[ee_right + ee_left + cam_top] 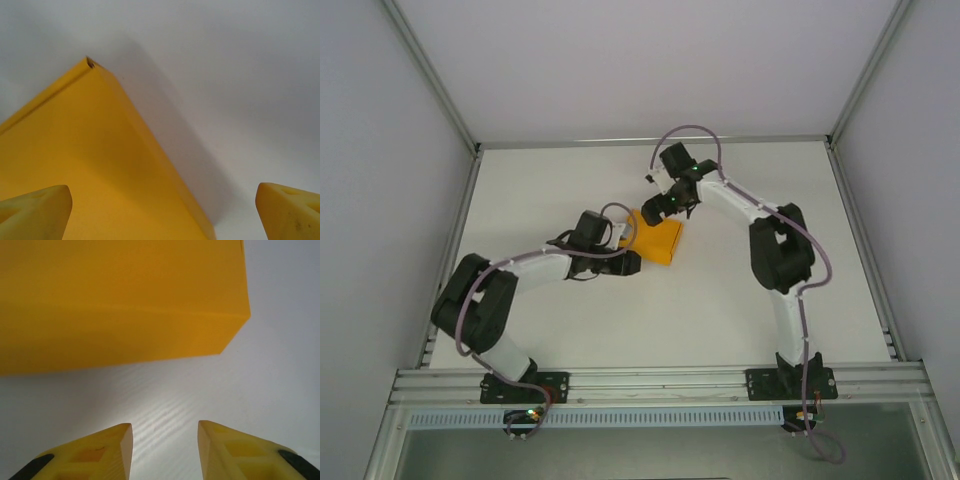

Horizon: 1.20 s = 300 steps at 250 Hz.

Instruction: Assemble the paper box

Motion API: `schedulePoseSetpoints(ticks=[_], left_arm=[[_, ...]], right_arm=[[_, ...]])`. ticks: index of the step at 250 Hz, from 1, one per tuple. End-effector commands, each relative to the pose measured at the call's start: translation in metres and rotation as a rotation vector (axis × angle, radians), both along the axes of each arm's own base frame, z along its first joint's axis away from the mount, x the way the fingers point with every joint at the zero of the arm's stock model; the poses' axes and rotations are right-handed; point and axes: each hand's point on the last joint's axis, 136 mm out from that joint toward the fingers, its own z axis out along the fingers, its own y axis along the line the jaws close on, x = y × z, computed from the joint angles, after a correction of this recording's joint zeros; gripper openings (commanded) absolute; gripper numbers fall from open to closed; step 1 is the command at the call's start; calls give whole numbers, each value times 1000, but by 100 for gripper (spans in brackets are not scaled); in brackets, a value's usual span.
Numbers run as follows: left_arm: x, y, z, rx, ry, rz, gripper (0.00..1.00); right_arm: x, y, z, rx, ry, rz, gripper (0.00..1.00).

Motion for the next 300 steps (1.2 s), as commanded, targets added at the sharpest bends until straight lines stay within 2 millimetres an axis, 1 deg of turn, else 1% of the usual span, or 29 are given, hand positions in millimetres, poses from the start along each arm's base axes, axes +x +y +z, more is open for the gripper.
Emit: schedulePoseSetpoints(ticks=[1, 9, 27, 46, 59, 79, 101, 144, 176, 198, 213, 223, 244, 258, 278, 292, 300], left_arm=[[12, -15, 3, -23, -40, -61, 37], [14, -18, 2, -30, -39, -68, 37], [18, -23, 0, -38, -46, -75, 37], [24, -24, -4, -31, -55, -71, 36], [27, -24, -9, -16, -59, -73, 36], [30, -24, -15, 1, -64, -76, 36], [37, -27, -16, -2, -83, -67, 36], [56, -32, -11, -38, -157, -13, 36], [68, -43, -5, -109, -203, 29, 37], [77, -44, -1, -134, -257, 88, 37], [81, -44, 3, -141, -299, 121, 37], [85, -44, 3, -120, -319, 147, 37], [87, -51, 3, -83, -364, 147, 36], [90, -53, -3, -39, -387, 167, 35], [97, -50, -9, 5, -389, 228, 32], [97, -50, -11, -2, -381, 237, 33], [95, -51, -12, -8, -372, 228, 34]], right_arm=[[-5, 7, -3, 56, 101, 15, 95], [-9, 13, -7, 82, 130, 35, 95], [-16, 19, -19, 113, 179, 65, 94], [-24, 18, -32, 105, 224, 75, 93], [-32, 17, -41, 103, 263, 94, 92], [-46, 19, -47, 126, 315, 121, 89], [-59, 18, -54, 137, 362, 134, 86], [-90, 27, -54, 224, 464, 170, 75], [-109, 39, -55, 277, 516, 190, 69], [-120, 49, -56, 325, 565, 166, 63], [-129, 56, -58, 364, 597, 165, 63], [-131, 59, -61, 361, 595, 160, 62], [-136, 63, -69, 348, 599, 158, 61], [-140, 68, -71, 353, 617, 151, 58], [-146, 73, -72, 363, 624, 152, 56], [-148, 74, -73, 364, 620, 148, 56], [-146, 71, -75, 352, 612, 131, 55]])
